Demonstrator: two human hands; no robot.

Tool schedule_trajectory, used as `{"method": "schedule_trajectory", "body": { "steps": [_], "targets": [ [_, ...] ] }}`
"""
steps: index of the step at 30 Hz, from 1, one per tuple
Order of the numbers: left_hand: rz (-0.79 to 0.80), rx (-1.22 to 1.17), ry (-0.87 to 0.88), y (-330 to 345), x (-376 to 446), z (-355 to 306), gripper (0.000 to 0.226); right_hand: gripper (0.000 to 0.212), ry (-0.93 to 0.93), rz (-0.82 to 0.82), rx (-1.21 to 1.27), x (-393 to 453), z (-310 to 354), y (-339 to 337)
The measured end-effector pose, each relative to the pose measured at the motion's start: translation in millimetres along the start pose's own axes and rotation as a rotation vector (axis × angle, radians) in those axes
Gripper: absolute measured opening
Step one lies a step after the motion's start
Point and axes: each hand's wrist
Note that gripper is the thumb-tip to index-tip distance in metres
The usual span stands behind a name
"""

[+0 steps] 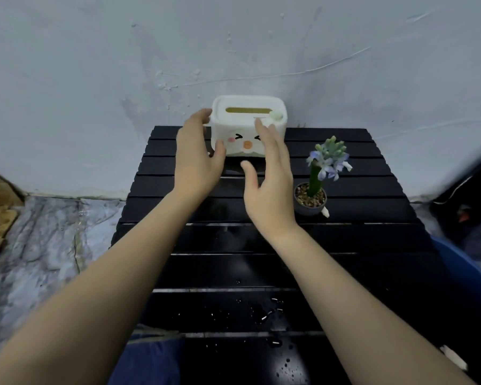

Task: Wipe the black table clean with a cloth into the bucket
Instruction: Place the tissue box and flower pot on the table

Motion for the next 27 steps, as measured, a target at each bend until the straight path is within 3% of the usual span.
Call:
{"method": "schedule_trajectory", "body": {
  "steps": [4,7,9,12,15,18,22,27],
  "targets": [
    [0.13,0.028,0.137,8.6,-26.3,-17.2,0.036,0.035,-0.064,-0.03,-0.09,-53.7,9.3,-34.0],
    [0.291,0.131,0.245,23.3,-41.6,-29.0,0.038,0.018,-0.053,-0.146,-0.396,-80.2,4.7,-60.5],
    [0.417,0.172,0.239,33.4,-48.6,-32.5,0.046,0.018,0.003,-0.186,-0.587,-82.4,-1.5,-76.7],
    [0.575,0.19,0.125,43.1,-57.5,-28.0,0.053,0.039,0.129,-0.001,-0.717,-71.4,-15.8,-94.0],
    [0.591,0.205,0.13,46.4,-65.0,-20.6,0.053,0.057,0.219,0.213,-0.699,-52.9,-29.2,-100.4],
    [0.6,0.255,0.167,48.3,-65.7,-19.4,0.053,0.053,0.236,0.301,-0.681,-34.1,-40.2,-98.6],
    [0.588,0.367,0.226,52.5,-71.5,-18.6,0.053,0.043,0.221,0.292,-0.583,-11.4,-46.3,-98.6],
    [0.559,0.402,0.241,57.0,-75.0,-15.2,0.053,0.04,0.24,0.164,-0.441,59.6,-61.3,-98.5]
  ]
}}
Point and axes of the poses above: each hand's wrist, its own x-axis towards the middle knuckle, its own y-axis out of the palm, z = x × y, and after that the axes turned 12 degrees about x, right-handed
